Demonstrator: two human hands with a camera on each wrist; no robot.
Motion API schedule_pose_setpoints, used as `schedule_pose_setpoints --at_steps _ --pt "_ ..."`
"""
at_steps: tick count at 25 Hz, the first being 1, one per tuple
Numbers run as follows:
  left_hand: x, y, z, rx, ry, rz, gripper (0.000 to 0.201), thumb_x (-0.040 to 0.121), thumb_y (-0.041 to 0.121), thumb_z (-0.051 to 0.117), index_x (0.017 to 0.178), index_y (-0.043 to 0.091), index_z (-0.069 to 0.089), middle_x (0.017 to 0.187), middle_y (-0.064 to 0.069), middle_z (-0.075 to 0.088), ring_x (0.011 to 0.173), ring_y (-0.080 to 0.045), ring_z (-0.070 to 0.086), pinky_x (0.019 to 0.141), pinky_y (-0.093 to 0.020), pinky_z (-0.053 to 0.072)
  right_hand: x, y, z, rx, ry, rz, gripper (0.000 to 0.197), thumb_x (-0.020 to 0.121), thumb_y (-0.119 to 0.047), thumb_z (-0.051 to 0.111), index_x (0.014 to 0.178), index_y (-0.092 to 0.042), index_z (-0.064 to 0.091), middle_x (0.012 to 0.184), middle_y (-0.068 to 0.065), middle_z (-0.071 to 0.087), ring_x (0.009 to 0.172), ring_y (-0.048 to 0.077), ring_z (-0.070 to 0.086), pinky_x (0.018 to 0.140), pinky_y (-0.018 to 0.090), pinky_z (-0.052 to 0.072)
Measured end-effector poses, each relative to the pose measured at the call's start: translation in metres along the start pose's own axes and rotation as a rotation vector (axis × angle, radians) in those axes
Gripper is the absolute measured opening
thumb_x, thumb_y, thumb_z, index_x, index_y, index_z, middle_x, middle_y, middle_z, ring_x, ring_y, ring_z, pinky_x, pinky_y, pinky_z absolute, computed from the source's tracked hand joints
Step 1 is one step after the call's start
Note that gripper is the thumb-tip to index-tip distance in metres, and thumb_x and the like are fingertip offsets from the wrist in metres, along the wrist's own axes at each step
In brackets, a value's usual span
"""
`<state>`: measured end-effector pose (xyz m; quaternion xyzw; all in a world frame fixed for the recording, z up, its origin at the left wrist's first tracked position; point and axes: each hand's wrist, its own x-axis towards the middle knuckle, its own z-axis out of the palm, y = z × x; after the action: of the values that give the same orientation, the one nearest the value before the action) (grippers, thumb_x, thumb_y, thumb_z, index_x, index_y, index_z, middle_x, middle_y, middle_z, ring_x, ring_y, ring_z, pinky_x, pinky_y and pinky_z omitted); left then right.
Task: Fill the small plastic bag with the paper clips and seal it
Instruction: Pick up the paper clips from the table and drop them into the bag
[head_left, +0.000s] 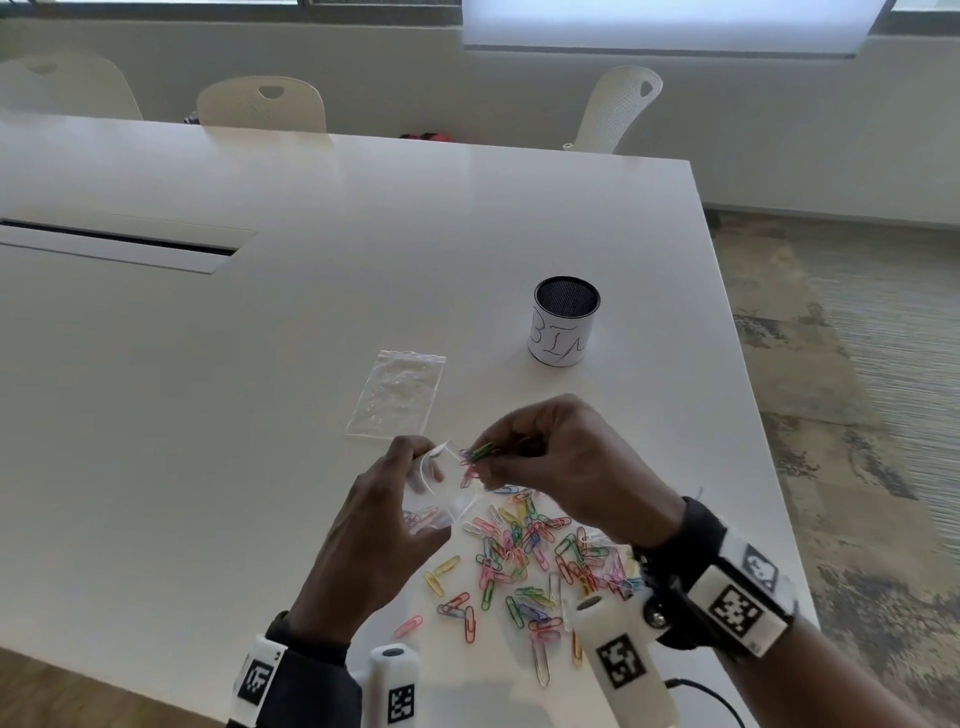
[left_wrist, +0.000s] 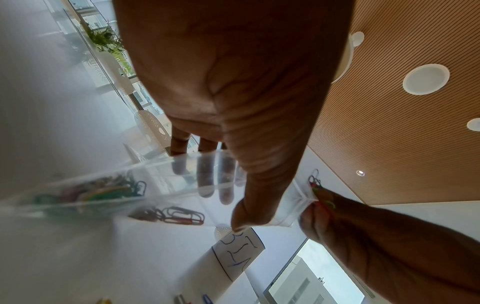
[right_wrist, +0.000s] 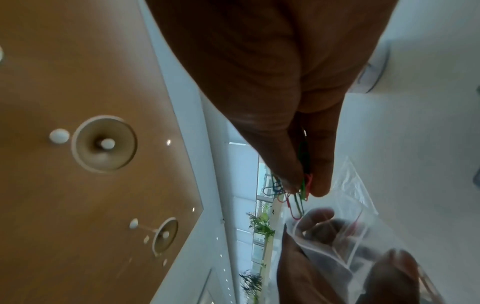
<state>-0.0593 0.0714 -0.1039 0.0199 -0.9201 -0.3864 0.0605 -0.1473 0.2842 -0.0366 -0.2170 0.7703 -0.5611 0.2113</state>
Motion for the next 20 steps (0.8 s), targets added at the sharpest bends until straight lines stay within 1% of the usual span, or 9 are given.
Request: schedule_pose_setpoints --at_steps 3,4,6,8,11,13,15,18,20 --pt "0.000 0.001 0.001 0.003 0.000 -0.011 0.061 0.079 0.023 0.089 0.120 0.042 0.048 0.104 0.016 0.067 0.092 -0.009 0.069 0.073 -0.037 0.064 0.011 -0.003 0.021 -0.185 0.028 -0.054 0.010 0.085 -0.010 0.085 0.095 -0.012 0.084 0.082 0.004 0.081 0.076 0.019 0.078 0.075 0.034 0.066" --pt "0.000 0.001 0.001 0.005 0.001 -0.016 0.061 0.080 0.020 0.088 0.120 0.042 0.048 0.103 0.016 0.067 0.092 -0.008 0.069 0.073 -0.037 0.063 0.013 -0.003 0.027 -0.242 0.026 -0.071 0.011 0.085 -0.011 0.084 0.096 -0.013 0.084 0.084 0.002 0.082 0.074 0.014 0.078 0.071 0.030 0.065" --pt "-0.001 0.000 0.002 0.005 0.002 -0.024 0.059 0.081 0.016 0.086 0.120 0.042 0.049 0.102 0.015 0.068 0.093 -0.008 0.068 0.074 -0.035 0.062 0.016 -0.002 0.036 -0.360 0.017 -0.092 0.013 0.087 -0.012 0.083 0.100 -0.013 0.084 0.090 0.000 0.082 0.073 0.006 0.075 0.065 0.016 0.058" --pt "-0.001 0.000 0.002 -0.003 0.008 -0.021 0.056 0.082 0.015 0.084 0.119 0.040 0.051 0.101 0.015 0.068 0.093 -0.007 0.067 0.074 -0.030 0.059 0.018 -0.003 0.040 -0.419 0.012 -0.097 0.013 0.089 -0.011 0.081 0.102 -0.014 0.083 0.095 0.001 0.082 0.076 0.006 0.074 0.065 0.011 0.052" --pt "-0.001 0.000 0.001 -0.022 0.016 -0.011 0.055 0.081 0.014 0.085 0.120 0.035 0.053 0.099 0.017 0.068 0.092 -0.005 0.067 0.072 -0.026 0.058 0.019 -0.008 0.041 -0.411 -0.013 -0.095 0.017 0.089 -0.009 0.079 0.105 -0.014 0.082 0.101 0.000 0.082 0.084 0.005 0.077 0.068 0.011 0.053" --pt "-0.001 -0.001 0.000 -0.017 0.014 -0.012 0.057 0.081 0.015 0.086 0.120 0.037 0.051 0.101 0.018 0.067 0.093 -0.006 0.068 0.073 -0.028 0.060 0.020 -0.012 0.037 -0.406 -0.001 -0.119 0.015 0.089 -0.009 0.080 0.104 -0.013 0.083 0.098 -0.002 0.082 0.076 -0.002 0.073 0.066 0.006 0.051" --pt "-0.001 -0.003 -0.002 -0.015 0.013 -0.008 0.058 0.081 0.017 0.086 0.120 0.039 0.049 0.106 0.017 0.065 0.097 -0.011 0.067 0.077 -0.032 0.062 0.020 -0.013 0.030 -0.405 0.034 -0.136 0.013 0.087 -0.007 0.081 0.100 -0.012 0.083 0.091 -0.001 0.082 0.072 0.000 0.073 0.068 0.011 0.058" --pt "-0.002 -0.004 -0.004 -0.027 0.016 0.003 0.058 0.081 0.022 0.087 0.120 0.041 0.049 0.111 0.017 0.063 0.102 -0.014 0.066 0.080 -0.038 0.064 0.022 -0.006 0.008 -0.377 0.110 -0.102 0.013 0.085 -0.003 0.083 0.094 -0.012 0.083 0.082 0.001 0.081 0.073 0.012 0.078 0.074 0.023 0.064" --pt "-0.002 -0.005 -0.004 -0.037 0.017 0.009 0.057 0.082 0.026 0.088 0.121 0.042 0.049 0.112 0.019 0.062 0.104 -0.015 0.065 0.081 -0.039 0.064 0.025 0.007 -0.009 -0.425 0.153 -0.061 0.013 0.086 -0.002 0.081 0.094 -0.011 0.083 0.080 0.001 0.079 0.071 0.013 0.076 0.070 0.019 0.063"
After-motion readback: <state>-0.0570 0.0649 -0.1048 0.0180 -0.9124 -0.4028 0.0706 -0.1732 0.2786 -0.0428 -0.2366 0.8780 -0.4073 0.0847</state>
